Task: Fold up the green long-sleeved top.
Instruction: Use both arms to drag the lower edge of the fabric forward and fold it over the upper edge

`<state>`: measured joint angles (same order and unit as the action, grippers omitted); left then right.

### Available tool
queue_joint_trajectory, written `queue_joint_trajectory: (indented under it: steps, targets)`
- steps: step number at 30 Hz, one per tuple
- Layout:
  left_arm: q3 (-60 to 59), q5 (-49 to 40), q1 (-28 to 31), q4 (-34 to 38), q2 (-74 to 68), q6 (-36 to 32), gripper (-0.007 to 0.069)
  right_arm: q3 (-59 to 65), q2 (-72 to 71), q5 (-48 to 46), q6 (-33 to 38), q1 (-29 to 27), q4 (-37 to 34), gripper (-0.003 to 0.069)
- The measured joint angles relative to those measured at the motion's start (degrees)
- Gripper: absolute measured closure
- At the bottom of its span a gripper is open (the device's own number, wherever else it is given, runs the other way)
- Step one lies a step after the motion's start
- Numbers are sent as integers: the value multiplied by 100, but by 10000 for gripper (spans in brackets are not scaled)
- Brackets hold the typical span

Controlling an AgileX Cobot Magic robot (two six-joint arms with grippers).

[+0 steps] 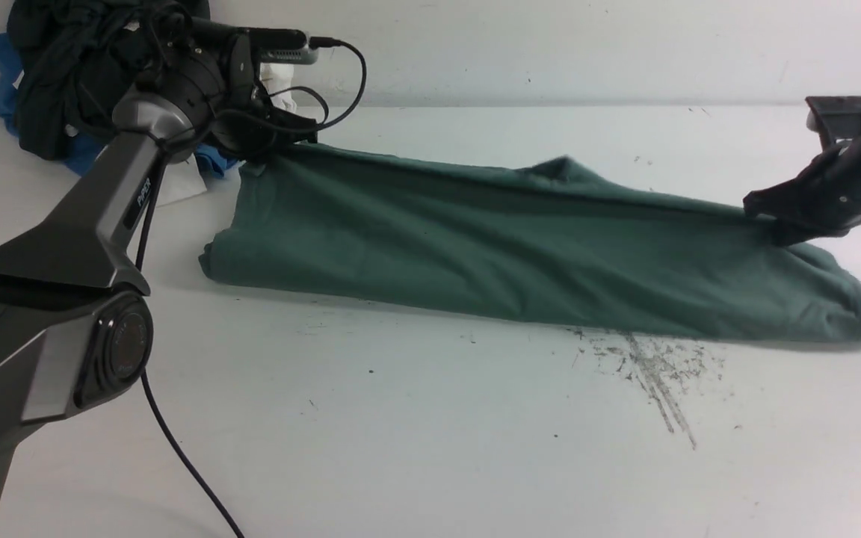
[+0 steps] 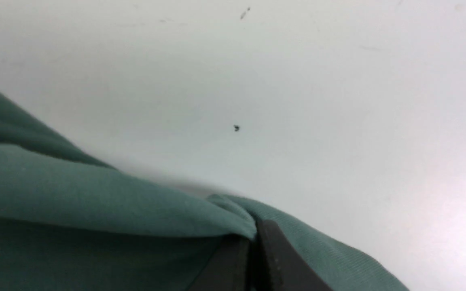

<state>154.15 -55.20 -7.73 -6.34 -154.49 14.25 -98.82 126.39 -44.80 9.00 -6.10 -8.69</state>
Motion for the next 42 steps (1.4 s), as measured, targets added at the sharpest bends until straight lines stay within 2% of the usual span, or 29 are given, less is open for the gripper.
queue_joint_trajectory:
  steps: [1, 3, 4, 5, 8, 9, 10, 11, 13, 14, 18, 20, 21, 23, 25, 32, 39, 42]
  targets:
    - [0, 20, 0, 0, 0, 14, 580, 0, 24, 0, 0, 0, -20, 657]
    - [-6, 171, 53, -23, -95, 93, 480, -211, 274, -67, -283, -42, -152, 623]
    - [-6, 179, 59, -30, -101, 102, 470, -241, 284, -68, -314, -43, -160, 620]
    - [-6, 197, 74, -79, -100, 159, 384, -362, 340, -105, -394, -55, -167, 578]
    - [-6, 97, 97, -214, -27, 199, 226, -671, 315, -154, -424, -55, -173, 519]
    - [-6, 45, 97, -213, -3, 186, 218, -720, 308, -160, -424, -55, -178, 517]
    - [-6, -203, 97, -213, 112, 103, 162, -860, 251, -226, -409, -39, -178, 507]
    - [-6, -479, 82, -166, 255, -41, 142, -1034, 182, -321, -354, -18, -173, 501]
    - [-6, -728, 58, -79, 388, -320, 134, -1149, 97, -411, -286, 29, -167, 497]
    - [8, -1161, -9, 119, 606, -874, 145, -1313, -30, -592, -136, 96, -167, 495]
    - [1, -1509, -198, 700, 742, -1738, 226, -1487, -233, -913, 147, 262, -174, 496]
    - [-131, -1542, -293, 967, 720, -2031, 307, -1486, -262, -1209, 304, 387, -178, 517]
    - [-358, -1548, -400, 1085, 654, -2153, 405, -1235, -262, -1403, 529, 539, -167, 569]
    - [-659, -1555, -439, 1088, 615, -2190, 519, -814, -262, -1428, 701, 735, -144, 627]
    - [-1058, -1560, -439, 1016, 598, -2176, 593, -284, -262, -1391, 773, 896, -115, 658]
    - [-2401, -1312, -439, 925, 1135, -2131, 632, 874, -348, -925, 723, 942, 243, 672]
    - [-4169, -1406, -462, 1249, 2158, -2481, 632, 960, -457, -875, 434, 718, 825, 671]
    - [-4465, -1435, -462, 1163, 2656, -2538, 632, 1020, -586, -886, 477, 647, 869, 671]
